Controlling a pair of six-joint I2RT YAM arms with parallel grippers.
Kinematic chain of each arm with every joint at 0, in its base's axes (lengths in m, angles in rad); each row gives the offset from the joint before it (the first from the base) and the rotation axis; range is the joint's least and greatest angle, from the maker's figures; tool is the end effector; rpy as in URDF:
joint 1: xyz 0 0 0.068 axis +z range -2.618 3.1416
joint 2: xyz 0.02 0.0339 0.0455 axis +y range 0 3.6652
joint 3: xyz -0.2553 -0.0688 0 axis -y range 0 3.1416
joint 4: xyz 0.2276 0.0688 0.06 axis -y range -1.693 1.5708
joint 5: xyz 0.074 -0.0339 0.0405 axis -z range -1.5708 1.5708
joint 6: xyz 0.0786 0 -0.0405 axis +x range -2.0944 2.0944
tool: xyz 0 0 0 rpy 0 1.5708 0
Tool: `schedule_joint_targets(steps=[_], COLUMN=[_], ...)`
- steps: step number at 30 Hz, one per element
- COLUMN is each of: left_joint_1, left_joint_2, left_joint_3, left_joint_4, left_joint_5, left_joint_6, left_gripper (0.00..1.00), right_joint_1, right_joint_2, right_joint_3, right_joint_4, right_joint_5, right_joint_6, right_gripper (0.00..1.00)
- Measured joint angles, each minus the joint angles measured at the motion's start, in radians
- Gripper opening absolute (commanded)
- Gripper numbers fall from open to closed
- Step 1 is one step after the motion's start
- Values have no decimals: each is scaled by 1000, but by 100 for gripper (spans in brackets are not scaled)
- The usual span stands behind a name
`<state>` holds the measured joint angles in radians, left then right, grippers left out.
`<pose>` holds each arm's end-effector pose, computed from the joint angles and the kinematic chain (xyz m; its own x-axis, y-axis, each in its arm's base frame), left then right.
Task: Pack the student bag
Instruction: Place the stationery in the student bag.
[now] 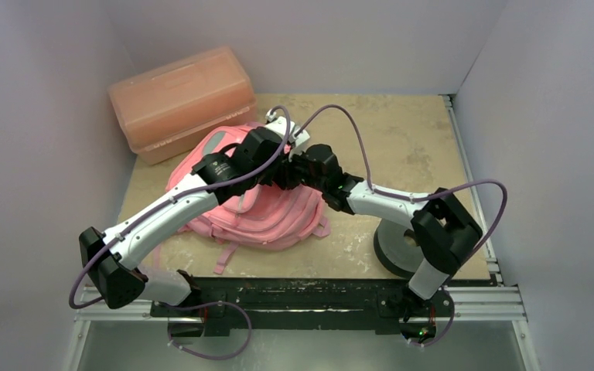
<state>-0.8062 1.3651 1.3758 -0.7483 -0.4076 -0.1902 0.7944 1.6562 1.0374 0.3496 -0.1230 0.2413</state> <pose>0.2322 -0.1971 0.3276 -0.5440 0.3164 -0.7771 0.3632 0.9237 0.1219 0.2794 0.2982 0.2443 -0.3700 -0.0382 -0.9283 -0.7235 0.6387 0.2620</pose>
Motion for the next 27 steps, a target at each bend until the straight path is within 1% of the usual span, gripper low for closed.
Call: schedule_joint_targets(steps=[2,3,6,8,10,11,12,17,18,20,22,25,27], left_joint_1=[0,0,0,0,0,0,0,-2,-2,-2,-2,-2,-2], left_joint_2=[2,2,2,2,2,2,3,13,14,16,18,18,18], left_joint_3=[0,0,0,0,0,0,0,0,0,1,1,1,1], left_joint_4=[0,0,1,1,1,1,1,0,1,0,0,0,0], left_joint_5=[0,-1,-5,-4,-4,-4,-4,3,3,5,10,11,11], left_joint_6=[0,0,0,0,0,0,0,0,0,0,-1,-1,-1], left_gripper=[0,0,0,0,0,0,0,0,0,0,0,0,0], right_joint_1=[0,1,2,2,2,2,2,-15,-26,-59,-121,-231,-296], right_joint_2=[26,32,17,-29,-117,-201,-222,-475,-510,-550,-566,-545,-497], right_joint_3=[3,7,5,-19,-64,-101,-109,-204,-215,-226,-228,-228,-215], right_joint_4=[33,36,31,16,-19,-53,-60,-177,-210,-266,-335,-423,-490], right_joint_5=[0,-1,10,34,65,93,101,238,268,315,347,381,393], right_joint_6=[32,44,57,55,47,37,36,8,4,-1,1,11,24], right_gripper=[29,31,40,47,54,57,61,80,83,84,88,90,89])
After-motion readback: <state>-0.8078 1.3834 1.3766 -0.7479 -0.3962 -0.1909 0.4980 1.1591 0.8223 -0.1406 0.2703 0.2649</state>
